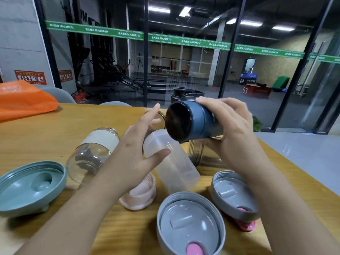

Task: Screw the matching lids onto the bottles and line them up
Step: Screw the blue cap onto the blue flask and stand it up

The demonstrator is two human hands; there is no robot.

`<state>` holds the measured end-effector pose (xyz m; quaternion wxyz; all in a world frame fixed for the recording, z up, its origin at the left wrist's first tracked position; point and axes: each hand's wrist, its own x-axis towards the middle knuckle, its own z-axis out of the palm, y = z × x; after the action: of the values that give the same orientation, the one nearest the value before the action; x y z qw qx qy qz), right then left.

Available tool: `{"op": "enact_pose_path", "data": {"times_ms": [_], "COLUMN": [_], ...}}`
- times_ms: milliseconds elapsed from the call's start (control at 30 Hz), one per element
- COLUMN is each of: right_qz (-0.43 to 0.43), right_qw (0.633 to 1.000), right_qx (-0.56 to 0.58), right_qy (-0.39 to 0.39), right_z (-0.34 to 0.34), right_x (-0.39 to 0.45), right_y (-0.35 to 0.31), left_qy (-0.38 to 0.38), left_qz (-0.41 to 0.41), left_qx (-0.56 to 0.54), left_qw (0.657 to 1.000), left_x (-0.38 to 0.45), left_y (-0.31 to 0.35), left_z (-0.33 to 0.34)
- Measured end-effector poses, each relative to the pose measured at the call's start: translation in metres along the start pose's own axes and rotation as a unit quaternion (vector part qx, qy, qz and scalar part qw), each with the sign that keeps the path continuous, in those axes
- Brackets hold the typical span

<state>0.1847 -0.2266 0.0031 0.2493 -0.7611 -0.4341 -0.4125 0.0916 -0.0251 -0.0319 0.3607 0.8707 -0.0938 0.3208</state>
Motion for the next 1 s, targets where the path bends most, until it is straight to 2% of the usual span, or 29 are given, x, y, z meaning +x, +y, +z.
{"op": "enact_pose_path", "data": {"times_ms": [167,333,467,633,800,1000], "right_qz": [0.062,0.173,0.217,0.280,0.347,0.382], "right_qw": [0.997,0.981,0.965,0.939,0.914,0.904], "right_qx": [0.042,0.078,0.135,0.196,0.206,0.186], "right_qy": [0.010,-0.038,-0.052,-0.021,0.030,0.045], "right_z": [-0.007,-0.012,-0.013,-0.001,0.014,0.022], "right_x": [0.002,0.017,0.030,0.041,0.047,0.059], "right_y": [0.010,0.022,0.036,0.051,0.058,0.069], "left_qy": [-0.023,-0.029,-0.028,-0.031,-0.041,-0.054], "left_qz": [-0.007,-0.002,0.000,0.003,-0.003,-0.011], "left_qx": [0.017,0.037,0.039,0.045,0.044,0.038], "left_qw": [1.000,0.999,0.999,0.998,0.998,0.998], "left_x": [-0.001,0.001,0.001,0.000,0.002,0.000], "left_y": [-0.005,-0.005,-0.006,-0.008,-0.006,-0.005], "left_z": [0.003,0.003,0.003,0.002,0.003,0.005]}}
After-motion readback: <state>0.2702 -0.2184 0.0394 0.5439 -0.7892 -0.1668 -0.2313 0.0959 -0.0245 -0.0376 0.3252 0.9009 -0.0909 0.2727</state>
